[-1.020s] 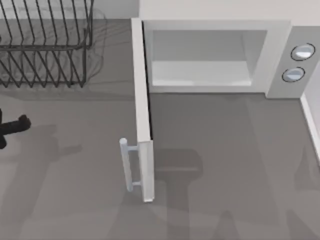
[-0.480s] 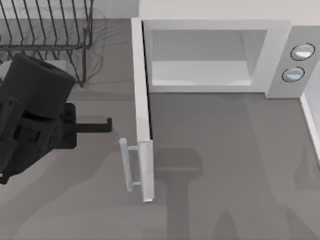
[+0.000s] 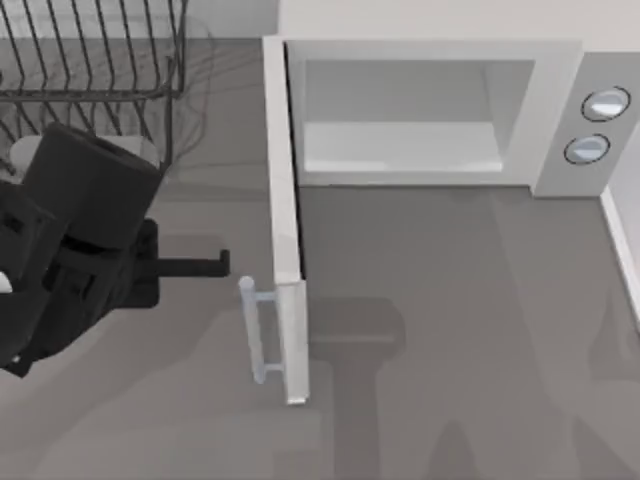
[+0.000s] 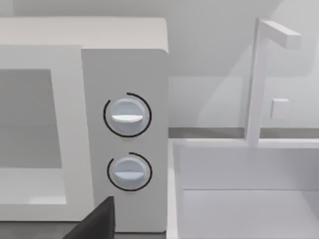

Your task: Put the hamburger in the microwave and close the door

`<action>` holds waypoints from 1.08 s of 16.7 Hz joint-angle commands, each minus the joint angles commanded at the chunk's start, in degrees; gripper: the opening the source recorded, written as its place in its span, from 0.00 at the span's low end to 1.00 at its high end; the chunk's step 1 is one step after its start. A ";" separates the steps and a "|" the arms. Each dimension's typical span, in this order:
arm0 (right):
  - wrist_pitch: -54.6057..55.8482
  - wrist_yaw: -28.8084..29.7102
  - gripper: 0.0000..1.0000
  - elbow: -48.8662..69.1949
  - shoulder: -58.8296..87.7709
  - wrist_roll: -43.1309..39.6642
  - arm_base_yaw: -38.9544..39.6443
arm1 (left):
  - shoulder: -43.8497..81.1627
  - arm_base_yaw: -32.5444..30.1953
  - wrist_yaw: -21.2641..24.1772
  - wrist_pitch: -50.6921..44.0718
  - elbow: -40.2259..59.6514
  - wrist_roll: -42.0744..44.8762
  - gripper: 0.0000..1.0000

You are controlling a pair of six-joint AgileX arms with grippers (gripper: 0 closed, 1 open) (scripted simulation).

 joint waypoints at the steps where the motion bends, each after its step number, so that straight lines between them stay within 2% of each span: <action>1: 0.00 0.00 1.00 0.00 0.00 0.00 0.00 | 0.78 -0.01 -0.01 1.81 -1.51 0.02 0.00; 9: 0.00 0.00 1.00 0.00 0.00 0.00 0.00 | 6.57 0.06 0.02 23.71 -14.91 0.28 0.00; 16: 0.00 0.00 1.00 0.00 0.00 0.00 0.00 | 7.57 -0.12 -0.05 25.20 -16.33 0.31 0.00; 18: 0.00 0.00 1.00 0.00 0.00 0.00 0.00 | 9.63 -2.24 -0.79 24.40 -14.83 -0.65 0.00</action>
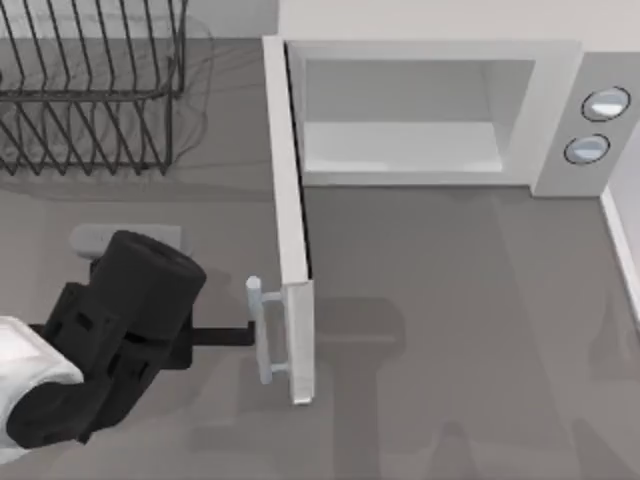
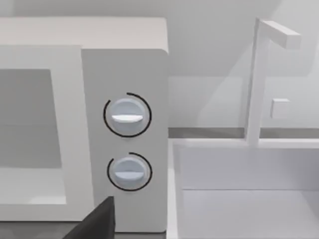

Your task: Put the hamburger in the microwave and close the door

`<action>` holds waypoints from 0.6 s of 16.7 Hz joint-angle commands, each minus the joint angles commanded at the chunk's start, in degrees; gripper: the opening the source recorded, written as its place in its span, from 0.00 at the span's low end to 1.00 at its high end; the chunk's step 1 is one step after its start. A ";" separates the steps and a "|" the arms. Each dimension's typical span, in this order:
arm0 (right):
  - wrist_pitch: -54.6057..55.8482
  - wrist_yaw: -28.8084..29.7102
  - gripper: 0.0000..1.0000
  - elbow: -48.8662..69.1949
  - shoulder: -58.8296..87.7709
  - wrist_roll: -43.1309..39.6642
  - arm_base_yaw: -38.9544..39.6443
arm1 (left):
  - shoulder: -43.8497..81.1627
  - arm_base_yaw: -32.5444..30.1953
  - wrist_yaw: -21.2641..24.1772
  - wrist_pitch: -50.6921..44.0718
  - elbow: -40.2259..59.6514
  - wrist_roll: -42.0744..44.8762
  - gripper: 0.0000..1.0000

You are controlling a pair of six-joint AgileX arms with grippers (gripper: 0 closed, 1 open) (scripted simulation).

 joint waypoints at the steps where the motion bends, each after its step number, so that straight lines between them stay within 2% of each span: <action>1: 0.00 0.00 1.00 0.00 0.00 0.00 0.00 | 1.76 -1.79 -0.69 -0.63 1.29 -1.06 0.00; 6: 0.00 0.00 1.00 0.00 0.00 0.00 0.00 | 12.07 -11.89 -5.88 -3.94 10.55 -10.69 0.00; 10: 0.00 0.00 1.00 0.00 0.00 0.00 0.00 | 16.02 -15.11 -9.24 -5.17 14.74 -15.08 0.00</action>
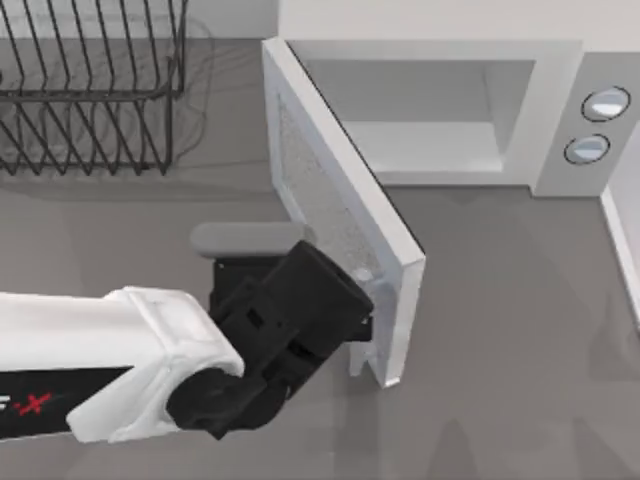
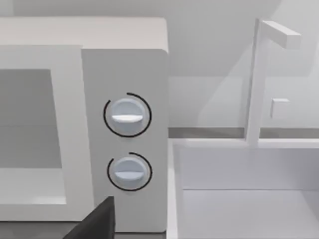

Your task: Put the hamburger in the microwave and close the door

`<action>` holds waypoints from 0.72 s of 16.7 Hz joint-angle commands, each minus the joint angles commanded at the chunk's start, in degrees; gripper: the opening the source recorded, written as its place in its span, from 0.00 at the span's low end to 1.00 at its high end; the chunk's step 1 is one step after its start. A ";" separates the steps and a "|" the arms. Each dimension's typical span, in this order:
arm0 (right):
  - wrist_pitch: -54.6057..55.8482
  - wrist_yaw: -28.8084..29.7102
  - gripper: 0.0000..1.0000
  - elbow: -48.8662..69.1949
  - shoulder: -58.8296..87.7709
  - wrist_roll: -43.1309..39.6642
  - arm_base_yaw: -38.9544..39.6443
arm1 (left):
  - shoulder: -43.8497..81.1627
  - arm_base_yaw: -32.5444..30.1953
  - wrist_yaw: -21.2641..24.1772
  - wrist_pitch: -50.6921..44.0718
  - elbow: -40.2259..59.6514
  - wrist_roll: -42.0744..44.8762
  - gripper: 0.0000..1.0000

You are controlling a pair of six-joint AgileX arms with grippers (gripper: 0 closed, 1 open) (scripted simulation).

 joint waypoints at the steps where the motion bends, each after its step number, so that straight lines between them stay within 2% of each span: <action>1: 0.00 0.00 1.00 0.00 0.00 0.00 0.00 | 0.00 0.00 0.00 0.00 0.00 0.00 0.00; 6: 0.00 0.00 1.00 0.00 0.00 0.00 0.00 | 1.63 -0.82 -0.32 -0.92 1.95 -1.10 0.00; 12: 0.00 0.00 1.00 0.00 0.00 0.00 0.00 | 12.48 -6.76 -3.08 -7.33 15.50 -7.46 0.00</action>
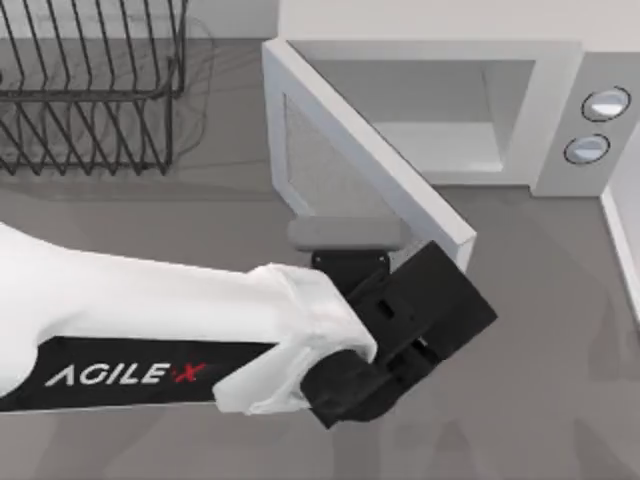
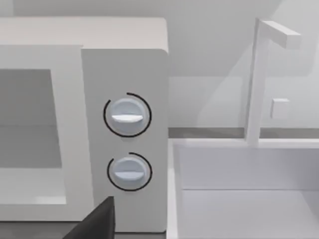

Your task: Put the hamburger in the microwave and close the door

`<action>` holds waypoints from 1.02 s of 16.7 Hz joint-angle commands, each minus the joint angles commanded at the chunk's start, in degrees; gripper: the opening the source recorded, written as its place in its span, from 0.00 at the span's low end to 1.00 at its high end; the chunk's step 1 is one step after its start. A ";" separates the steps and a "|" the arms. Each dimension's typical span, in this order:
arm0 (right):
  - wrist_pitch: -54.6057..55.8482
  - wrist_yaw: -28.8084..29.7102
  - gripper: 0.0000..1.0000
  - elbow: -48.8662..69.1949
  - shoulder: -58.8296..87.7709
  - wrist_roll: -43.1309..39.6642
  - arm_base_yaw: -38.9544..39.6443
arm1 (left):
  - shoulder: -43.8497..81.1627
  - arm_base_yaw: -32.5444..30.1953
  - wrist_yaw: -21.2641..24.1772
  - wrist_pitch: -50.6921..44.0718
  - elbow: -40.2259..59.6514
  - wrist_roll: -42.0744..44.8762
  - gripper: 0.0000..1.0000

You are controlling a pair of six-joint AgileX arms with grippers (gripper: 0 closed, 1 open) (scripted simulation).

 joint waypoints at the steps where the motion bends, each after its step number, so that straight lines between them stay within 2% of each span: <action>1: 0.00 0.00 1.00 0.00 0.00 0.00 0.00 | 1.67 -0.94 -0.43 -1.04 2.22 -1.04 0.00; 4: 0.00 0.00 1.00 0.00 0.00 0.00 0.00 | 4.91 -2.78 -1.26 -3.20 6.41 -3.04 0.00; 11: 0.00 0.00 1.00 0.00 0.00 0.00 0.00 | 7.15 -3.68 -1.55 -5.04 8.84 -4.32 0.00; 17: 0.00 0.00 1.00 0.00 0.00 0.00 0.00 | 17.13 -6.59 -2.70 -12.42 25.95 -7.75 0.00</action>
